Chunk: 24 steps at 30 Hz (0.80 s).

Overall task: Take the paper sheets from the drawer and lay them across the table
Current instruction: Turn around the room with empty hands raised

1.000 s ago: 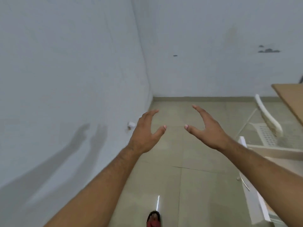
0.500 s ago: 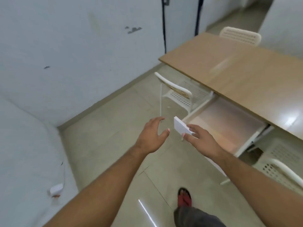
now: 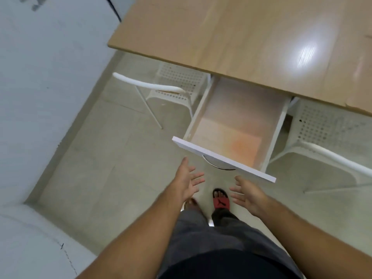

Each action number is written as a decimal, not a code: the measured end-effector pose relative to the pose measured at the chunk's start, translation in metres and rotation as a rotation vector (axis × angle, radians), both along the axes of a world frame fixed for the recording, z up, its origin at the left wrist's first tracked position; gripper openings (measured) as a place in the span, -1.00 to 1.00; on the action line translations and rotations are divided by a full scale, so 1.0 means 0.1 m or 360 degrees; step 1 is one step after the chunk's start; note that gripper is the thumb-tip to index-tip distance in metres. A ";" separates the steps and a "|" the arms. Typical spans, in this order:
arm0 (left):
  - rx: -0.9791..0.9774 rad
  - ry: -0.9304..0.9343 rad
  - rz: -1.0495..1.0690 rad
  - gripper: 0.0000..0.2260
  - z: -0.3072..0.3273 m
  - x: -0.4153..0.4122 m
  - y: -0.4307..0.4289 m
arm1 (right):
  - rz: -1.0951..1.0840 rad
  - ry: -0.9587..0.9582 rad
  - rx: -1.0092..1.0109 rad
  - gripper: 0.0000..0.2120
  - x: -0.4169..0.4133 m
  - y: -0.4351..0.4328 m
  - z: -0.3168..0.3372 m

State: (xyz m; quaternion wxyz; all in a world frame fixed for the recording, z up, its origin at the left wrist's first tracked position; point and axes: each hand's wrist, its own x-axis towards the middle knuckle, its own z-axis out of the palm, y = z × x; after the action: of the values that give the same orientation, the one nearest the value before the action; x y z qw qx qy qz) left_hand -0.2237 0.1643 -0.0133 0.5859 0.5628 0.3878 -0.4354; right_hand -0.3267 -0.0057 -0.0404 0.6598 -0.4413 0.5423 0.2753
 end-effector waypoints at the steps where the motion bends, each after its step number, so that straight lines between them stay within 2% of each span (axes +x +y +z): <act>1: -0.0018 0.0037 0.0059 -0.29 -0.06 0.09 -0.04 | -0.0133 0.0016 0.0050 -0.70 0.02 -0.02 -0.03; 4: -0.0060 0.0088 0.0097 -0.22 -0.19 0.41 -0.19 | -0.0379 0.0024 0.0131 -0.73 0.15 -0.06 -0.09; 13: -0.0085 0.0201 -0.0351 -0.20 -0.31 1.12 -0.46 | -0.0739 0.0117 0.0042 -0.80 0.68 -0.16 -0.09; 19: -0.0093 0.0177 -0.0500 -0.25 -0.37 1.54 -0.76 | -0.0798 0.0101 -0.0066 -0.81 1.06 -0.46 -0.07; 24: -0.0074 0.0112 -0.0329 -0.14 -0.43 1.79 -1.14 | -0.0715 0.0036 -0.0096 -0.85 1.42 -0.85 -0.09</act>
State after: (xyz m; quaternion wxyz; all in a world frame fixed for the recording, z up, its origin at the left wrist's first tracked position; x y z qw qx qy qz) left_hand -0.0442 0.0507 -0.0561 0.5368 0.5706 0.3378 -0.5218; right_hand -0.1847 -0.0904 -0.0497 0.6850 -0.3258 0.6423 0.1100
